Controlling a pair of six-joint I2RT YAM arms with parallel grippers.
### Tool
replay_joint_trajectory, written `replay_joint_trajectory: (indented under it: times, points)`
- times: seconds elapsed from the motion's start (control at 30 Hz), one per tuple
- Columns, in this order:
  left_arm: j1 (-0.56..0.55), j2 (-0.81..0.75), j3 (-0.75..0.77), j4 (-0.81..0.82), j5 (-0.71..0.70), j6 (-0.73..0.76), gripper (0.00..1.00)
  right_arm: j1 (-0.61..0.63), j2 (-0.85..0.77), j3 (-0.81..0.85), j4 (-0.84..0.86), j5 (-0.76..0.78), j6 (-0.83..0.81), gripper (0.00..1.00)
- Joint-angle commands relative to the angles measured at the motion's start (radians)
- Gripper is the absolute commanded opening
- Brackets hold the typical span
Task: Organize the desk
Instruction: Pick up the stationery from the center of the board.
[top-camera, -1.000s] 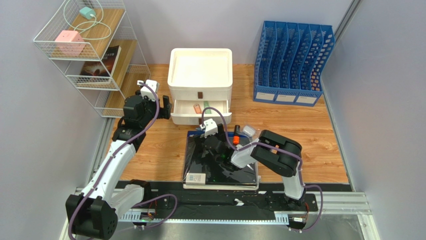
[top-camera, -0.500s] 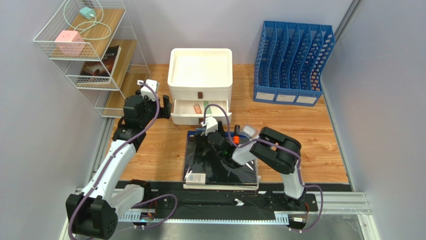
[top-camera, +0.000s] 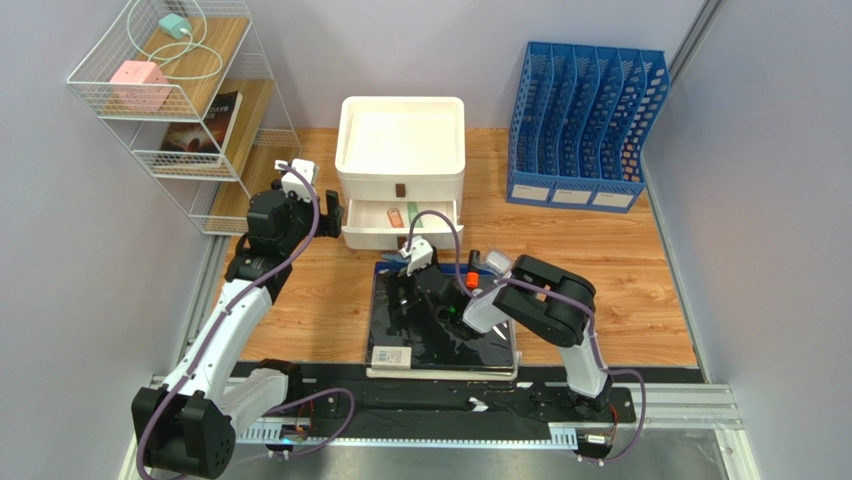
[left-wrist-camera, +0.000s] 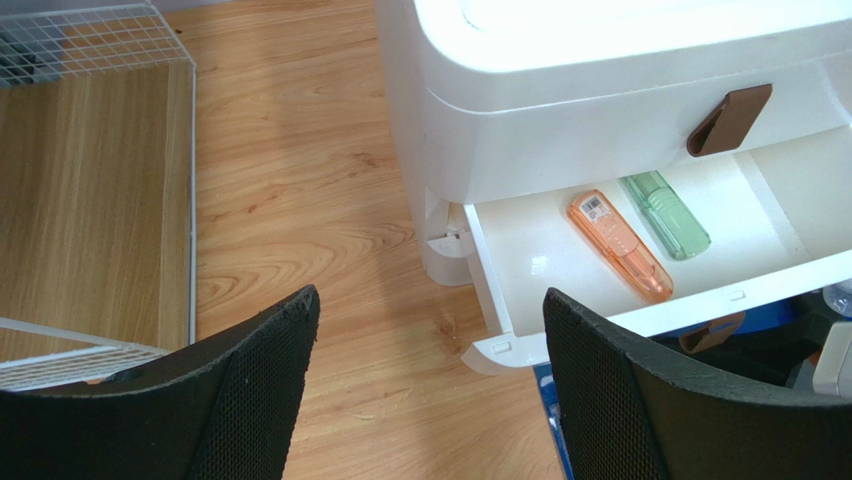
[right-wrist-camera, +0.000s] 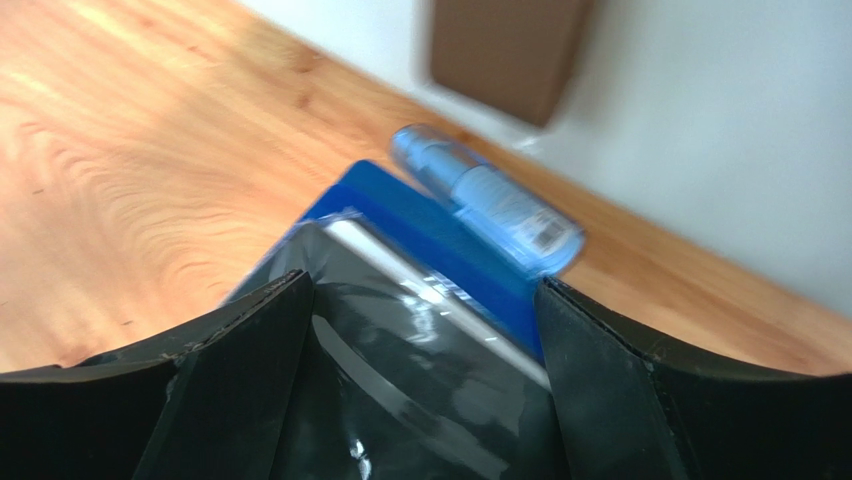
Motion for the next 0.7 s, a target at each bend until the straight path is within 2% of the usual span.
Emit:
replay_joint_trajectory:
  times: [0.0,0.27,0.33,0.43,0.67]
  points:
    - [0.006,-0.001,-0.003,0.034,0.01,0.016,0.87,0.06,0.058,0.0,-0.046,-0.052,-0.011,0.89]
    - [0.006,-0.007,-0.008,0.035,0.007,0.018,0.87,0.07,0.106,0.119,-0.103,-0.089,-0.022,0.89]
    - [0.006,-0.001,-0.006,0.034,0.009,0.018,0.87,0.083,0.1,0.131,-0.115,-0.053,-0.035,0.89]
    - [0.006,-0.002,-0.006,0.032,0.007,0.018,0.87,0.091,0.051,0.091,-0.134,0.01,-0.06,0.89]
    - [0.006,-0.001,-0.008,0.035,0.009,0.018,0.87,0.133,-0.034,-0.073,-0.056,0.138,-0.12,0.91]
